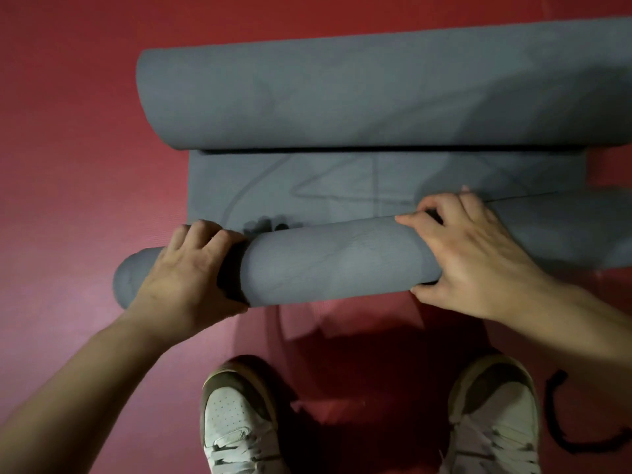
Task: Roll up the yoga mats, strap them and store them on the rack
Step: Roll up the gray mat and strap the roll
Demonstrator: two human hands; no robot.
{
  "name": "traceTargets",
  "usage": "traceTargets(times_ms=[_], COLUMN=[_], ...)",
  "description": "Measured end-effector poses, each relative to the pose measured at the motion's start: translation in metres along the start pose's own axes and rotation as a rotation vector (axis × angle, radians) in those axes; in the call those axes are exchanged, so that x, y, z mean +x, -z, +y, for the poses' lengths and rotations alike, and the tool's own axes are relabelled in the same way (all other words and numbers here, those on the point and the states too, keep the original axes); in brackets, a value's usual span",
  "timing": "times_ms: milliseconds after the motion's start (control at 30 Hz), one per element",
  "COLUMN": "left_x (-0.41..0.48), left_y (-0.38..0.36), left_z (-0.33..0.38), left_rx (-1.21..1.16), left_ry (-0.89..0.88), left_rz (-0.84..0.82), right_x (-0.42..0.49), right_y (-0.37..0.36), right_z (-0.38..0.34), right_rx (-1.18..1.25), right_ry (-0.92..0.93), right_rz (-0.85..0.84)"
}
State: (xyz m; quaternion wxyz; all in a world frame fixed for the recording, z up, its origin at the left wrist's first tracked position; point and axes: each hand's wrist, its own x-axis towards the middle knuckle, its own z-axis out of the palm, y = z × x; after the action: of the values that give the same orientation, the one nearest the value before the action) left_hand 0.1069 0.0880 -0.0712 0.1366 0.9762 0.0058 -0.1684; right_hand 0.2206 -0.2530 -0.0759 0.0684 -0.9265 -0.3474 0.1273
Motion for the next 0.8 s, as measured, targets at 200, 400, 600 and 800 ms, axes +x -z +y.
traceTargets(times_ms=[200, 400, 600, 800], left_x=[-0.003, -0.001, -0.002, -0.004], left_y=[-0.002, 0.004, 0.005, 0.0], left_z=[-0.001, 0.0, 0.003, 0.011], left_rx=[-0.028, 0.005, 0.057, 0.054], left_ry=[-0.04, 0.014, -0.026, 0.027], left_rz=[0.067, 0.077, 0.082, 0.117], right_x=[0.001, 0.003, 0.004, 0.006], right_y=[0.007, 0.005, 0.007, 0.01], right_z=[-0.004, -0.005, -0.01, -0.014], right_rx=[0.023, 0.028, -0.007, 0.003], right_ry=[-0.016, -0.026, -0.045, -0.07], right_rz=[-0.036, 0.032, 0.038, 0.102])
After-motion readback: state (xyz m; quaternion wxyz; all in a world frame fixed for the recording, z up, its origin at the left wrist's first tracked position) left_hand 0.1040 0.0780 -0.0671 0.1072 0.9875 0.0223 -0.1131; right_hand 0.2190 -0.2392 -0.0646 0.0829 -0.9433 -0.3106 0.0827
